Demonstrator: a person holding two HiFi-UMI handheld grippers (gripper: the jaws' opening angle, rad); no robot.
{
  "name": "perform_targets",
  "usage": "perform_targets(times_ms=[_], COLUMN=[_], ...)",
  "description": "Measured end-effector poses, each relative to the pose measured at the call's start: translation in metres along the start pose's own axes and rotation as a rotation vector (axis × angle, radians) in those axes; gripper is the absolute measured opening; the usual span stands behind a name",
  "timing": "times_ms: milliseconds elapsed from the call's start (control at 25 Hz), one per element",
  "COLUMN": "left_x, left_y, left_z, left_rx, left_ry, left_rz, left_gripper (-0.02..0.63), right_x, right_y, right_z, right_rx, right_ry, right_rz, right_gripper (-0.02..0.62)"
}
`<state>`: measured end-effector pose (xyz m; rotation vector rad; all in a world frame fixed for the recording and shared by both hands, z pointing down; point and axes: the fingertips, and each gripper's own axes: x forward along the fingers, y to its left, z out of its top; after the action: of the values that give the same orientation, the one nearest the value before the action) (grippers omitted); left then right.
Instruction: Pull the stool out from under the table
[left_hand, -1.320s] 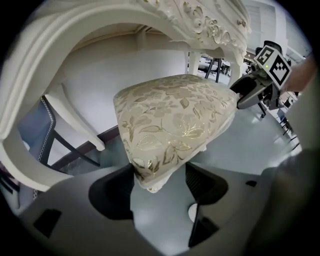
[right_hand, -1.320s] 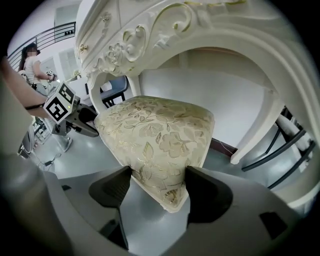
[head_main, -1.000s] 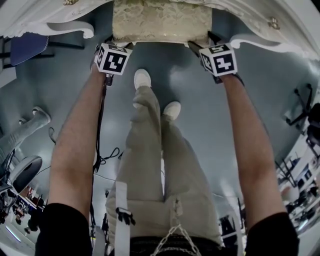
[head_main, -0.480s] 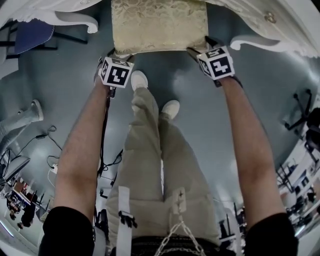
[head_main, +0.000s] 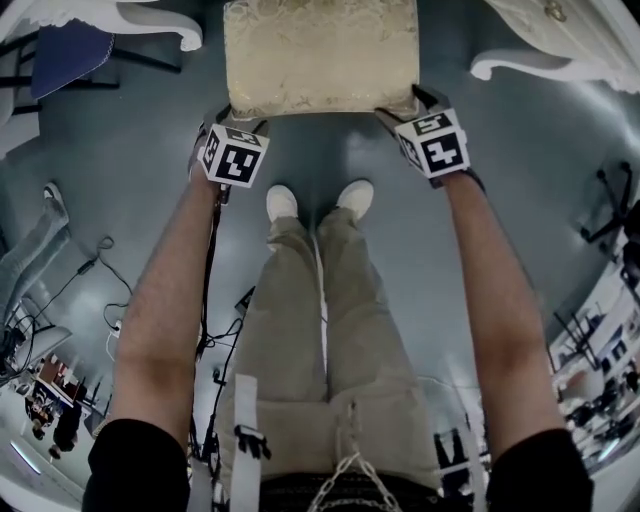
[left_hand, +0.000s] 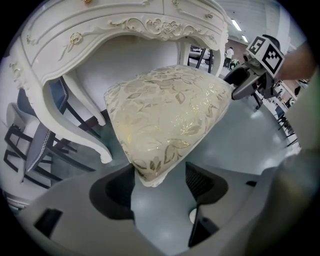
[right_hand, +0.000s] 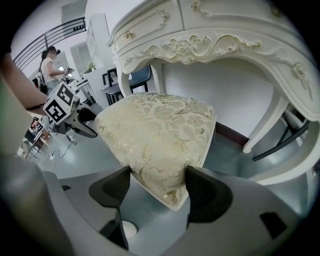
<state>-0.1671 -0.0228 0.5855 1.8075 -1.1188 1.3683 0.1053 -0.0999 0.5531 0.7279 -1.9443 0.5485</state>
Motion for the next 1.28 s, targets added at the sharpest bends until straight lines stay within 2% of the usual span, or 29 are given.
perform_targets(times_ms=[200, 280, 360, 440, 520, 560, 600, 640, 720, 800, 880, 1040, 1280], left_x=[0.004, 0.003, -0.012, -0.042, -0.085, -0.11, -0.137, -0.165, -0.227, -0.293, -0.343, -0.37, -0.36], left_y=[0.004, 0.006, 0.008, 0.012, 0.011, 0.008, 0.006, 0.003, -0.002, -0.005, -0.005, -0.001, -0.002], left_z=[-0.015, -0.018, -0.011, 0.003, 0.021, 0.031, 0.042, 0.052, 0.074, 0.094, 0.105, 0.112, 0.109], left_rx=[0.028, 0.005, -0.067, -0.119, -0.112, -0.092, -0.072, -0.059, -0.085, -0.156, -0.175, -0.132, -0.119], left_ry=[-0.015, -0.049, -0.123, -0.234, -0.374, -0.448, -0.519, -0.586, -0.712, -0.831, -0.909, -0.986, -0.936], left_rz=[-0.012, -0.03, -0.037, -0.014, 0.018, 0.032, 0.043, 0.054, 0.078, 0.096, 0.127, 0.174, 0.156], left_gripper=[0.311, 0.309, 0.306, 0.278, 0.181, 0.117, 0.069, 0.039, 0.005, 0.003, 0.003, 0.003, 0.003], right_x=[0.004, 0.003, -0.007, -0.027, -0.059, -0.079, -0.101, -0.123, -0.17, -0.219, -0.26, -0.289, -0.295], right_y=[0.021, 0.026, 0.022, 0.015, 0.017, 0.02, 0.024, 0.029, 0.044, 0.061, 0.074, 0.084, 0.098], right_z=[-0.009, -0.011, -0.009, -0.003, 0.007, 0.013, 0.02, 0.028, 0.043, 0.06, 0.077, 0.099, 0.133], right_rx=[0.038, 0.045, 0.061, 0.112, 0.182, 0.211, 0.233, 0.249, 0.27, 0.274, 0.282, 0.278, 0.209], right_ry=[0.005, 0.016, -0.008, -0.084, -0.185, -0.24, -0.296, -0.353, -0.466, -0.578, -0.678, -0.807, -0.835], right_rz=[-0.033, -0.046, -0.088, -0.14, -0.177, -0.203, -0.235, -0.263, -0.292, -0.306, -0.324, -0.344, -0.292], right_gripper=[0.347, 0.347, 0.347, 0.347, 0.332, 0.246, 0.12, 0.043, 0.005, 0.003, 0.002, 0.002, 0.002])
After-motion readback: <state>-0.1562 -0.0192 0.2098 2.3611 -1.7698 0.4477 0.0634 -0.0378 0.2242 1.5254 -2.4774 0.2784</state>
